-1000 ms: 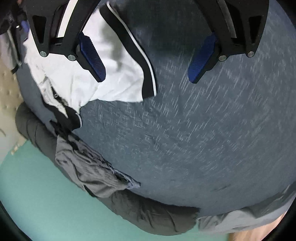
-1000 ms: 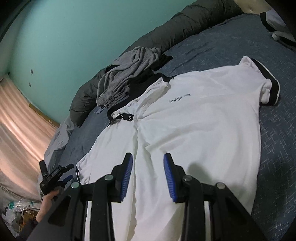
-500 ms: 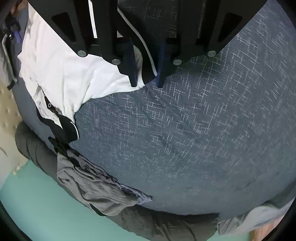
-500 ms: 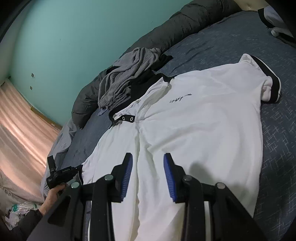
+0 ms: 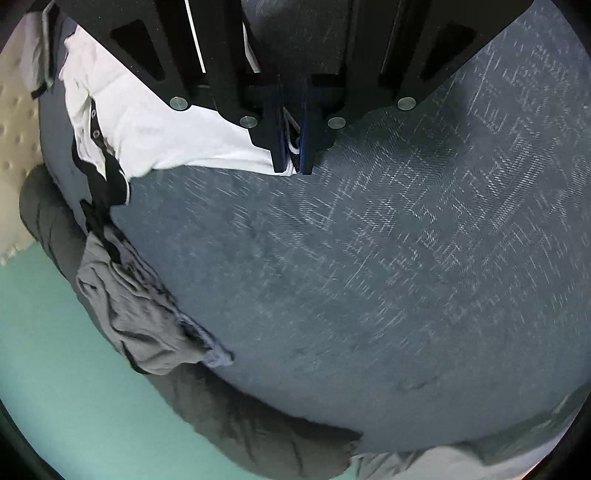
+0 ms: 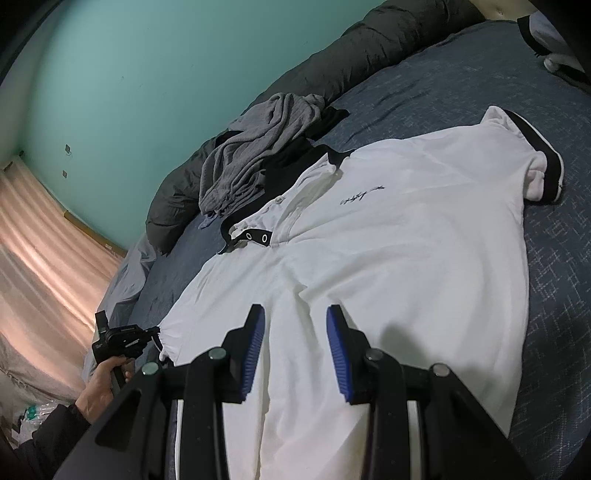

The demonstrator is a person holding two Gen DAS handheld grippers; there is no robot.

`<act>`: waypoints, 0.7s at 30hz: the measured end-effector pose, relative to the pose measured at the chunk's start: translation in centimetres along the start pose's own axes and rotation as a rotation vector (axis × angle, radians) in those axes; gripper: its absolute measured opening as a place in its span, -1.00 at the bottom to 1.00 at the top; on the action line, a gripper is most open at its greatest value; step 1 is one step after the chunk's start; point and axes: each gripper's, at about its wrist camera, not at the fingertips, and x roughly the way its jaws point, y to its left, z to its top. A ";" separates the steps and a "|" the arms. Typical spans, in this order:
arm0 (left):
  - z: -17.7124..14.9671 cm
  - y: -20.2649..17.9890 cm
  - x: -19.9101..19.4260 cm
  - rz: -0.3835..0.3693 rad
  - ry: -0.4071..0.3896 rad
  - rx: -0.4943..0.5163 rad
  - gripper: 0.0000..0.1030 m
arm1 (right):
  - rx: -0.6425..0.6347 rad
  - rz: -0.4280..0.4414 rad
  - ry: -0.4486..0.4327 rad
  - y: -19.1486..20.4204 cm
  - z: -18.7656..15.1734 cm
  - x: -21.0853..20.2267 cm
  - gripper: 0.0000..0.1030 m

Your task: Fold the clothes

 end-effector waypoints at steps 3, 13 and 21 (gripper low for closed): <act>0.5 0.3 0.4 0.011 0.009 -0.020 -0.86 | 0.011 -0.003 -0.002 -0.3 0.1 0.0 -0.33; 1.3 0.2 2.0 -0.006 0.063 0.010 -0.76 | 0.021 0.002 0.001 -0.6 0.2 0.2 -0.33; 0.1 0.9 -1.5 -0.020 0.051 0.063 0.05 | 0.032 0.009 0.004 -0.9 0.2 0.1 -0.33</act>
